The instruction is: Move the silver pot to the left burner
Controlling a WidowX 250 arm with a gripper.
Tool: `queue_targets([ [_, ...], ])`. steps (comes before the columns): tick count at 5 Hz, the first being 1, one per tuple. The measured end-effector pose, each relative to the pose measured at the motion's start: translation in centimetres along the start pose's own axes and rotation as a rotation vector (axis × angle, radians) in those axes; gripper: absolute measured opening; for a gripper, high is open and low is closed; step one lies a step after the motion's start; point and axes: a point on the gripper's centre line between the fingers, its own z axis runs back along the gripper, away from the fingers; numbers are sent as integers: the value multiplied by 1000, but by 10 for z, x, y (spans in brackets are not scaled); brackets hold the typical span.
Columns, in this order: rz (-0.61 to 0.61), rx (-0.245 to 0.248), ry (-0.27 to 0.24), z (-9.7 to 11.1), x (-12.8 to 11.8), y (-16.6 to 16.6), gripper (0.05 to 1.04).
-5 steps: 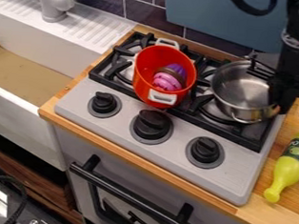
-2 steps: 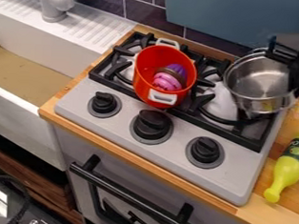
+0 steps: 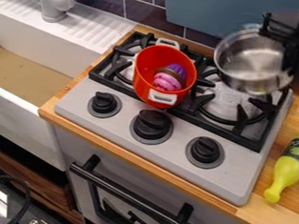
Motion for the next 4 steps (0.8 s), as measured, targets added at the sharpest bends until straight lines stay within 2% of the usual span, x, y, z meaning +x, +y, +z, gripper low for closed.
queue_targets([
  [1,61,37,23,12,13,25,55],
  [2,123,81,15,17,23,61,55],
  [3,186,80,18,15,32,95,55],
  [4,197,50,36,11,37,132,55],
])
